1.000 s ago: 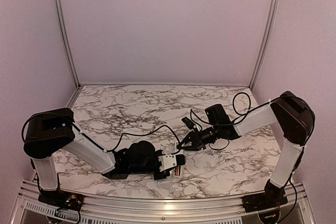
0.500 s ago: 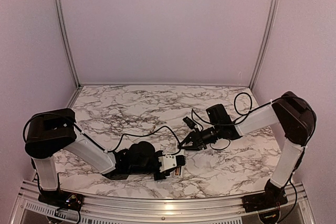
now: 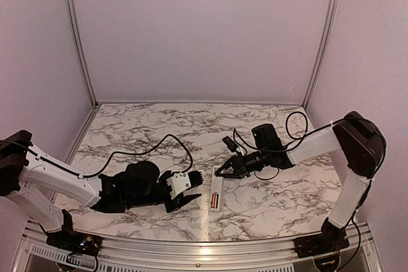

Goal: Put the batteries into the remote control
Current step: Load the battery into the battery compartment, then press the battery in the battery compartment.

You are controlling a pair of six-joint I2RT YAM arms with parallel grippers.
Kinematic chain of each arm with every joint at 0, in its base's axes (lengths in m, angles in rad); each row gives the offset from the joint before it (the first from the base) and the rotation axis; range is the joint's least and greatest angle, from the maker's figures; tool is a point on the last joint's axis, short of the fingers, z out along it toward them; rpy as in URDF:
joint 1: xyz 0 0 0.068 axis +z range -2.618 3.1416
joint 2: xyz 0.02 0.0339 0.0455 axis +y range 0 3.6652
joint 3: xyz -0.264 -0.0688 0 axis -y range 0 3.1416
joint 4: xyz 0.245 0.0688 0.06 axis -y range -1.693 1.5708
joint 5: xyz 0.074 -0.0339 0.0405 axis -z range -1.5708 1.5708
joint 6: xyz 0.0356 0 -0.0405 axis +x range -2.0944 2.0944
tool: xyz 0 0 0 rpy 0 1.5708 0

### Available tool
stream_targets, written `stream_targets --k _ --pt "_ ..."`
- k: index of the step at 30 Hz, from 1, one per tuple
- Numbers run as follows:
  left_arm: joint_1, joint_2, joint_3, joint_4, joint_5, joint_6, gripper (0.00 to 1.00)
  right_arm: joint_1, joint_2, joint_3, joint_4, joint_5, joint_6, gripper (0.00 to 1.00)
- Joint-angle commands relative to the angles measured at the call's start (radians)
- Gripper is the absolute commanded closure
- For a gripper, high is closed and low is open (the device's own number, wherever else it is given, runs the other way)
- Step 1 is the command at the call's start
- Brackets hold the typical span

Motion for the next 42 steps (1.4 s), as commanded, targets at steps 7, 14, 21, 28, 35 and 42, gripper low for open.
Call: stream_targets --k 7,14,21,28,35,42 --pt "0.021 -0.289 -0.077 0.061 -0.185 -0.390 0.01 0.003 -0.134 -0.004 0.068 0.027 -0.024 1.00" --pt "0.052 -0.257 -0.081 0.037 0.050 -0.555 0.01 0.018 -0.212 -0.005 0.113 0.017 -0.037 1.00" --pt "0.105 -0.141 -0.010 0.010 0.200 -0.651 0.20 0.045 -0.276 0.018 0.093 0.025 -0.063 1.00" --pt "0.131 -0.048 0.039 0.055 0.275 -0.725 0.35 0.074 -0.304 0.048 0.047 0.039 -0.092 1.00" --pt "0.136 -0.007 0.070 0.051 0.285 -0.737 0.41 0.080 -0.306 0.065 0.006 0.065 -0.110 1.00" --pt "0.138 0.037 0.126 0.024 0.283 -0.740 0.48 0.082 -0.311 0.069 0.010 0.062 -0.103 1.00"
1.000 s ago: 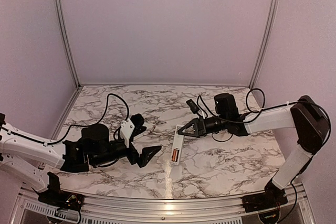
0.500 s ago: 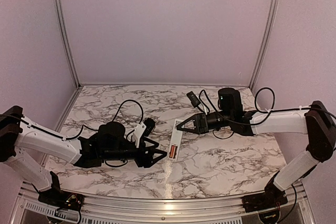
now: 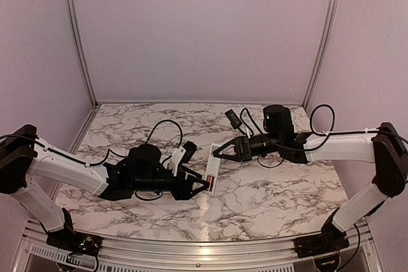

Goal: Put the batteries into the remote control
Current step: Press the battery in the battery compartment.

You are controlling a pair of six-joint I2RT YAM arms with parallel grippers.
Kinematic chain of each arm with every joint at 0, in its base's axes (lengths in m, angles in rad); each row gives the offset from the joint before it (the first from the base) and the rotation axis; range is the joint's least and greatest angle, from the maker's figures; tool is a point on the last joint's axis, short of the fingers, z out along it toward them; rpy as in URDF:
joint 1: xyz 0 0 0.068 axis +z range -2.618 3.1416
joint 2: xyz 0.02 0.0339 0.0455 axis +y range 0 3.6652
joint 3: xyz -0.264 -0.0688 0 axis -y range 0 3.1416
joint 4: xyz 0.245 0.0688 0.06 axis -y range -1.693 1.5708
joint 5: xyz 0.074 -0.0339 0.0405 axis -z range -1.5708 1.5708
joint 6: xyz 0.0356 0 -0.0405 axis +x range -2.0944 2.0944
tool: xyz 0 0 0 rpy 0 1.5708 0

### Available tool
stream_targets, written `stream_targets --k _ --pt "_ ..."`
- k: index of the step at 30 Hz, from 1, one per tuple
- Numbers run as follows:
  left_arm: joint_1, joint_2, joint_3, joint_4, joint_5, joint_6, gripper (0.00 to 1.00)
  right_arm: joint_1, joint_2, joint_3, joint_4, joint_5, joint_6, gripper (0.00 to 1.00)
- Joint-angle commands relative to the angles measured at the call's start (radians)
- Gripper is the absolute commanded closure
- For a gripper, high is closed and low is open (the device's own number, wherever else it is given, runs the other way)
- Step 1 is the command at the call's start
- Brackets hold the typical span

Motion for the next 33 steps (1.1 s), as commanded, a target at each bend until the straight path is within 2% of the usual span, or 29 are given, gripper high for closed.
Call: stream_targets --k 1,19,21,24,26,29,33 --pt "0.008 0.037 0.055 -0.021 0.006 -0.006 0.50 0.013 -0.025 0.046 -0.009 0.004 -0.009 1.00" --pt "0.021 0.066 0.067 -0.081 -0.021 0.022 0.78 0.013 -0.034 0.050 -0.007 -0.002 0.003 1.00" --pt "0.021 0.066 0.067 -0.077 0.008 0.031 0.74 0.013 -0.034 0.049 -0.007 -0.001 0.003 1.00" --pt "0.021 0.070 0.073 -0.075 0.059 0.047 0.57 0.013 -0.035 0.051 -0.008 -0.001 0.001 1.00" --pt "0.021 0.075 0.076 -0.074 0.078 0.054 0.53 0.013 -0.033 0.052 -0.007 -0.002 0.003 1.00" --pt "0.021 0.081 0.074 -0.081 0.073 0.059 0.53 0.012 -0.035 0.052 -0.009 -0.004 0.003 1.00" --pt "0.026 0.088 0.074 -0.089 0.065 0.059 0.66 0.012 -0.035 0.051 -0.004 -0.011 0.009 1.00"
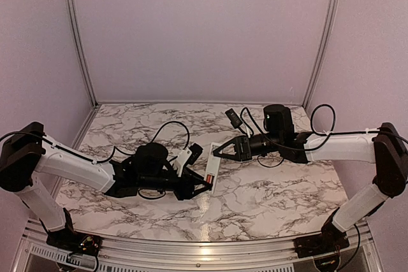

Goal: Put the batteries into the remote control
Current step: Press the battery in the battery compartment, then pass from the right arm to the left

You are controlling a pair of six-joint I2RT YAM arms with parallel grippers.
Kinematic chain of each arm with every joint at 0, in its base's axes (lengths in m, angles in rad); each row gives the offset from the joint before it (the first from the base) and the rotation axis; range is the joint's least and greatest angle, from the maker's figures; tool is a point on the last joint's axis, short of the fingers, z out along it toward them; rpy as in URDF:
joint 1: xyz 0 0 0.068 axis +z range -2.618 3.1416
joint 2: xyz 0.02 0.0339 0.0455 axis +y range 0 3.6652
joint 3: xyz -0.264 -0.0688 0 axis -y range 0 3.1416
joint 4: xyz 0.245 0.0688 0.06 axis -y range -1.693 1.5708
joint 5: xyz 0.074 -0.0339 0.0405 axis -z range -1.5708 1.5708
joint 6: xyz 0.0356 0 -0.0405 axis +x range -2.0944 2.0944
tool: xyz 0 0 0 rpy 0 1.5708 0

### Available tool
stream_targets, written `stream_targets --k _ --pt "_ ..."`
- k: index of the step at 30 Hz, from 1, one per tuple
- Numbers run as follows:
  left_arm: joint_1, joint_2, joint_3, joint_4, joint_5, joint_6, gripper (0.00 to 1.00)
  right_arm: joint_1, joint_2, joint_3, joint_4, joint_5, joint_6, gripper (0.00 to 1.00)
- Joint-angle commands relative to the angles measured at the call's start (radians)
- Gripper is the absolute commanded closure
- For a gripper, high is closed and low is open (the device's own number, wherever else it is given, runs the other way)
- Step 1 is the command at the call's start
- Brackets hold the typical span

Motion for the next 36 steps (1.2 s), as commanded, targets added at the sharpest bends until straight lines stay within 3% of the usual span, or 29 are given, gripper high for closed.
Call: stream_targets --k 1,6,11,14,27,36 --pt "0.009 0.024 0.014 -0.034 0.010 0.024 0.69 0.011 -0.033 0.048 -0.001 -0.021 0.010 1.00" --pt "0.015 0.019 0.011 -0.027 0.010 0.025 0.79 0.011 -0.033 0.048 0.002 -0.025 0.013 1.00" --pt "0.016 0.008 0.005 0.022 0.064 0.018 0.54 0.011 -0.031 0.040 0.015 -0.032 0.017 1.00" --pt "0.016 0.006 0.006 0.057 0.077 -0.004 0.51 0.012 -0.029 0.033 0.024 -0.046 0.019 1.00" --pt "0.041 0.018 0.013 0.109 0.116 -0.048 0.77 0.013 -0.036 0.012 0.057 -0.078 0.033 1.00" --pt "0.045 0.011 -0.005 0.168 0.143 -0.069 0.92 0.013 -0.015 0.012 0.085 -0.118 0.069 0.62"
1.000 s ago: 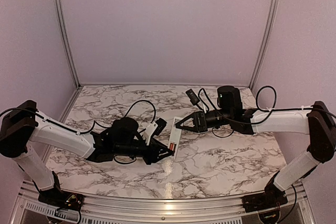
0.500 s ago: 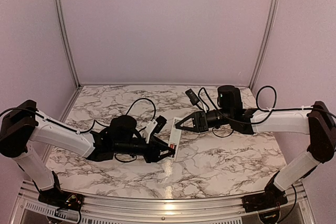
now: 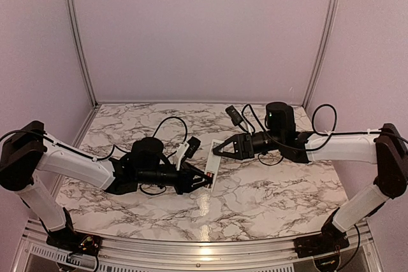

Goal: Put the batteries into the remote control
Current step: Pass from the right arm to the left, then pass from the left arm to the right

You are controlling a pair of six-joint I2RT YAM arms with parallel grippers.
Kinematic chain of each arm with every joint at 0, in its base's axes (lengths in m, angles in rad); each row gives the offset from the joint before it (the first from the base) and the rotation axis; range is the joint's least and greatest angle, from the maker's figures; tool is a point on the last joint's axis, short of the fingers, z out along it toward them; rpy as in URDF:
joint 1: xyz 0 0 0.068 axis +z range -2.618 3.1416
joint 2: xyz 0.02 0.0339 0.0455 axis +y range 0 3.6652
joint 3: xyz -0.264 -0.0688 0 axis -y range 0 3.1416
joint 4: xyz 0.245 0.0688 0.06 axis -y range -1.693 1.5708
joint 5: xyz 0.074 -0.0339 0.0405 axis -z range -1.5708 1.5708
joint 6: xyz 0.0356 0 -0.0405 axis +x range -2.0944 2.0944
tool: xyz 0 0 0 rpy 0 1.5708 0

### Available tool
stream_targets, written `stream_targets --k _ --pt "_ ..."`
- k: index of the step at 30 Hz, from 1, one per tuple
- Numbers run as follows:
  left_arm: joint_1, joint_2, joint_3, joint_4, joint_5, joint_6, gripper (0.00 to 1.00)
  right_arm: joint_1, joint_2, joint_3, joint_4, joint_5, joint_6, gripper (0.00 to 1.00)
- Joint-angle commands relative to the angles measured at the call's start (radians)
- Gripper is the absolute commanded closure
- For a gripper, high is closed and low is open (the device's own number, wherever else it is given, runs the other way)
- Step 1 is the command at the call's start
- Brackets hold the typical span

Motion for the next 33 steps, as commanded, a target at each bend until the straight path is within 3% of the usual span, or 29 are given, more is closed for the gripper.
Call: stream_targets --k 1,5,10,15,19,21,26,33 --pt "0.008 0.003 -0.009 0.087 0.025 0.003 0.93 0.012 0.000 0.010 0.035 -0.054 0.046 0.60" --pt "0.013 -0.006 -0.019 0.108 0.037 -0.005 0.95 0.012 0.011 0.004 0.070 -0.075 0.073 0.59" --pt "0.020 -0.011 -0.020 0.109 0.040 -0.007 0.95 0.012 0.021 -0.011 0.122 -0.100 0.111 0.69" --pt "0.022 -0.004 -0.003 0.075 0.043 0.004 0.96 0.012 0.040 0.007 0.083 -0.095 0.099 0.70" --pt "0.022 -0.002 0.013 0.044 0.043 0.020 0.96 0.012 0.045 0.019 0.043 -0.073 0.073 0.88" --pt "0.023 -0.008 0.019 0.018 0.030 0.033 0.85 0.010 0.044 0.025 0.010 -0.058 0.056 0.99" --pt "0.066 -0.071 0.020 -0.063 -0.011 0.052 0.45 -0.038 0.030 0.002 0.037 -0.048 0.075 1.00" --pt "0.165 -0.153 0.064 -0.295 -0.187 0.116 0.32 -0.105 -0.014 -0.061 0.107 -0.056 0.101 1.00"
